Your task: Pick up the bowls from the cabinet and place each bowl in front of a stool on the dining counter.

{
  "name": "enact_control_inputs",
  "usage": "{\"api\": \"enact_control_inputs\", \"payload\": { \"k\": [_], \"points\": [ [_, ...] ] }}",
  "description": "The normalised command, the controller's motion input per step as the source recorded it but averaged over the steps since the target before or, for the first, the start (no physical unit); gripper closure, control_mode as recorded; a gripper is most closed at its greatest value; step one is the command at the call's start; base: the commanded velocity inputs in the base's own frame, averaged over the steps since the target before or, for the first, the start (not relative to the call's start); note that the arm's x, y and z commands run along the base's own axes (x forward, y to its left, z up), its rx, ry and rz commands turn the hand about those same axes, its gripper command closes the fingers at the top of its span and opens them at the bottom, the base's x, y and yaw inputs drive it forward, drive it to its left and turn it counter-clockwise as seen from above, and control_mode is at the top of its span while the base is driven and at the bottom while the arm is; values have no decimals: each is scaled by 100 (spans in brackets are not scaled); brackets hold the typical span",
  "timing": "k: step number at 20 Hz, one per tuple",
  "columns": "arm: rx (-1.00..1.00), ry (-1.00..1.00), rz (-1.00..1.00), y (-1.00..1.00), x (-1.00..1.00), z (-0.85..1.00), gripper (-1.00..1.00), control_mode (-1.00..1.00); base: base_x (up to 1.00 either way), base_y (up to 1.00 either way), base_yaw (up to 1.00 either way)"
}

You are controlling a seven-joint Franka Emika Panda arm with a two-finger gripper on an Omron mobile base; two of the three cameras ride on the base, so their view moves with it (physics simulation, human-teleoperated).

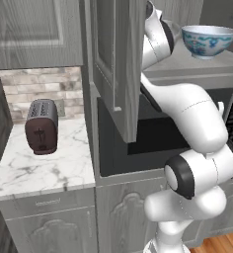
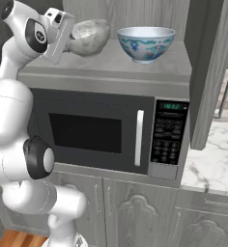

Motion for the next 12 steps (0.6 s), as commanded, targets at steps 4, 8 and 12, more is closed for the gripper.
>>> {"api": "enact_control_inputs", "payload": {
  "k": [4, 8, 12],
  "points": [
    [0, 0, 0, 1, -7, -2, 100, -100, 0, 0, 0],
    [0, -2, 0, 0, -43, -5, 100, -100, 0, 0, 0],
    [0, -9, 1, 0, -66, -5, 100, -100, 0, 0, 0]
  ]
}}
